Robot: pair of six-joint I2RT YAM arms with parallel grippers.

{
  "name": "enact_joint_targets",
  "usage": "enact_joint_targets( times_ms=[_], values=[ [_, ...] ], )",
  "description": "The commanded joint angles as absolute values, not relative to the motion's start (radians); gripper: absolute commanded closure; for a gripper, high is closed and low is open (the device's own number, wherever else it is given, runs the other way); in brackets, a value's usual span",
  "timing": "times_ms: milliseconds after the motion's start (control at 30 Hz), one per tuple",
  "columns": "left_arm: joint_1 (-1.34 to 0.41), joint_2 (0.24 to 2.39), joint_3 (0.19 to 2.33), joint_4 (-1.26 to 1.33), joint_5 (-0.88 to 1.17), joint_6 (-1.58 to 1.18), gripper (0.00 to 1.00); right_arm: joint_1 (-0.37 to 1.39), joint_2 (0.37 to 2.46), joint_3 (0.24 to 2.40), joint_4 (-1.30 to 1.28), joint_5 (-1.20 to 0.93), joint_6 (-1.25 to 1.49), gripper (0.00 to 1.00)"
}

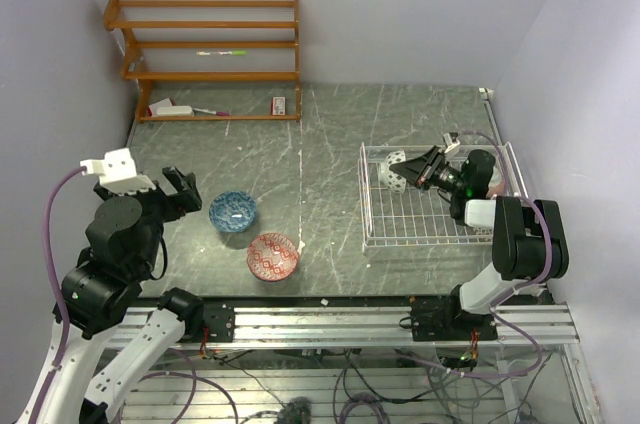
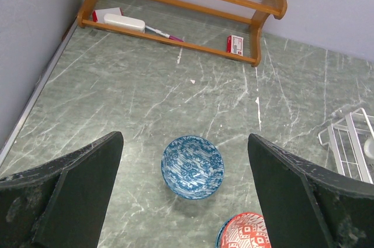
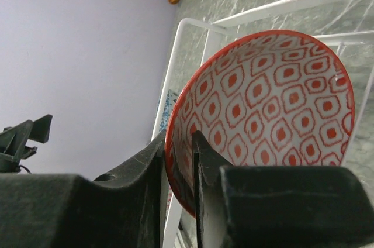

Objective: Load the bowls into the dish rack

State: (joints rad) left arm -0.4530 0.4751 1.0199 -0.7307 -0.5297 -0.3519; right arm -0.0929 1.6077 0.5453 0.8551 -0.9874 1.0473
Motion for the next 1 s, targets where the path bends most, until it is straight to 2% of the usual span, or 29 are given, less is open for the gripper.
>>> enact_joint_targets(
  times_ms=[0,433,967],
  values=[
    [-0.445,0.486,1.016,-0.698,-0.515,-0.356,0.01,-0.122,1.649,0.53,0.847,-0.971,1.016,0.79],
    [-0.445,0.479,1.031,-0.713,-0.518,-0.35,0.01,-0.153,1.561,0.547,0.597,-0.875,0.873,0.62],
    [-0.445,0.476,1.013,-0.706,-0.503,-0.359,0.01,-0.159,1.357,0.508,0.35,-0.703,0.787,0.6]
  ],
)
